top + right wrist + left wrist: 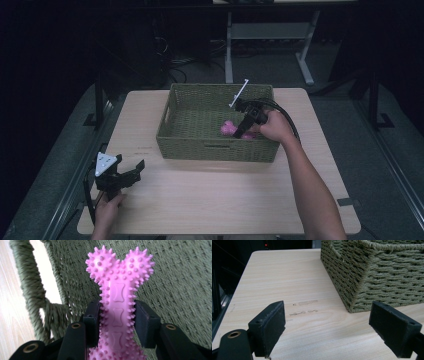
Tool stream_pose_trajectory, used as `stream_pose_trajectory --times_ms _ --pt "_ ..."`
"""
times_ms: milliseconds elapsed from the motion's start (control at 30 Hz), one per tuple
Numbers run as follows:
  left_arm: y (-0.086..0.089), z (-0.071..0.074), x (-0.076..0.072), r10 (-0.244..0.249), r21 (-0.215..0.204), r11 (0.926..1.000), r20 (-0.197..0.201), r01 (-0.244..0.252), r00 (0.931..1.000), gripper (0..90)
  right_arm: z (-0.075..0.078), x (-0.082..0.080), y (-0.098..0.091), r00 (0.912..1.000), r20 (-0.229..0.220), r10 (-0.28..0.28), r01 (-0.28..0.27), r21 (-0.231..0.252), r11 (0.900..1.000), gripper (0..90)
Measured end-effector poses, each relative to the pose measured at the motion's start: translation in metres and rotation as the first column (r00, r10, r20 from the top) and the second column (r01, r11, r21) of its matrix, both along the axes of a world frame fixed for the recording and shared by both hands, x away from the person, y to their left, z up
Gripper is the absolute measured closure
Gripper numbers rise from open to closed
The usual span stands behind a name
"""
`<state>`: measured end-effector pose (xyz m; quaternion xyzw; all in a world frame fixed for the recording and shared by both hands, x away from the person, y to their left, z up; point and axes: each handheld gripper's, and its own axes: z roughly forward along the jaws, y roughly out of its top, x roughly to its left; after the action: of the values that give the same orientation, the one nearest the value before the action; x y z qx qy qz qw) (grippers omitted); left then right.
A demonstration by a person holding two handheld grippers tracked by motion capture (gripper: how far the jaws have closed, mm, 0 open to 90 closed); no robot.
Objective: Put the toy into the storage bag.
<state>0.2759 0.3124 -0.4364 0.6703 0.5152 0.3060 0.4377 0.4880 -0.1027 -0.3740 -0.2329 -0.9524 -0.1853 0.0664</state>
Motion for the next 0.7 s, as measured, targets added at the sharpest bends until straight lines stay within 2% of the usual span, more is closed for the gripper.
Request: stream_pose_trajectory --times_ms 400,433,500,700 --pt "0.001 0.0 0.0 0.004 -0.002 1.0 -0.003 -0.004 1.0 13.0 -0.01 0.003 0.01 0.9997 -0.025 0.007 -0.007 -0.005 1.0 57.5" --pt "0.001 0.0 0.0 0.005 -0.005 1.0 -0.003 -0.005 1.0 12.9 -0.013 0.003 0.012 0.9991 -0.041 0.01 -0.01 -0.019 0.9998 56.3" --pt "0.002 0.0 0.0 0.005 -0.005 1.0 -0.005 -0.005 1.0 13.0 -0.016 0.003 0.014 0.9991 -0.04 0.011 -0.013 -0.041 0.9991 54.0" --pt "0.002 0.0 0.0 0.005 -0.006 1.0 -0.006 -0.005 1.0 13.0 -0.014 0.002 0.008 0.9995 -0.03 -0.012 0.012 0.004 0.9999 52.4"
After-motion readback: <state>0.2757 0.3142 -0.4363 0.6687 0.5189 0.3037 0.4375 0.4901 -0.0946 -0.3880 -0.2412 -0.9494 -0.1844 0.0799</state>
